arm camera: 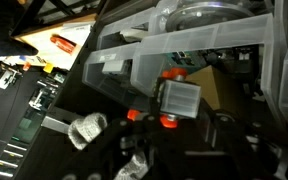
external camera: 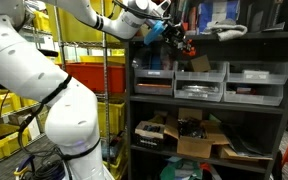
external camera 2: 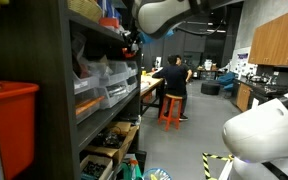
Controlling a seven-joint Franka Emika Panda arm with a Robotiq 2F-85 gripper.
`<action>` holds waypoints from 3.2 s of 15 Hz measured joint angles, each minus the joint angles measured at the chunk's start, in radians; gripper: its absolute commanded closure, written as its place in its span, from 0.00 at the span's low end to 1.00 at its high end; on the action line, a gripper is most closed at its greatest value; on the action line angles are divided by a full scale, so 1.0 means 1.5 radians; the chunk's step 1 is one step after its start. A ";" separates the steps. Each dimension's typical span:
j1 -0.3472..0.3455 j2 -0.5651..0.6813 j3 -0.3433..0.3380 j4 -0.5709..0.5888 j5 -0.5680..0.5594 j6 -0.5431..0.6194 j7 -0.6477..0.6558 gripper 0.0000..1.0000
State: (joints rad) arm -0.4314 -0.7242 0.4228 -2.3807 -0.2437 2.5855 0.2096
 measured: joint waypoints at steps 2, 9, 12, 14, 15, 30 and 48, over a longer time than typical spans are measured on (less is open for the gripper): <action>0.020 0.001 -0.021 -0.002 -0.016 -0.015 0.001 0.86; 0.064 0.012 -0.101 -0.060 -0.032 0.035 0.002 0.86; 0.067 0.020 -0.134 -0.090 -0.031 0.113 0.003 0.86; 0.068 0.036 -0.146 -0.100 -0.024 0.161 0.003 0.86; 0.071 0.046 -0.151 -0.101 -0.016 0.180 0.003 0.86; 0.110 0.138 -0.145 -0.044 0.047 0.273 0.002 0.86; 0.034 0.247 -0.072 0.062 0.045 0.270 0.003 0.86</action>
State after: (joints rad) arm -0.3799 -0.3540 0.3147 -2.2884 -0.1759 2.9907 0.2140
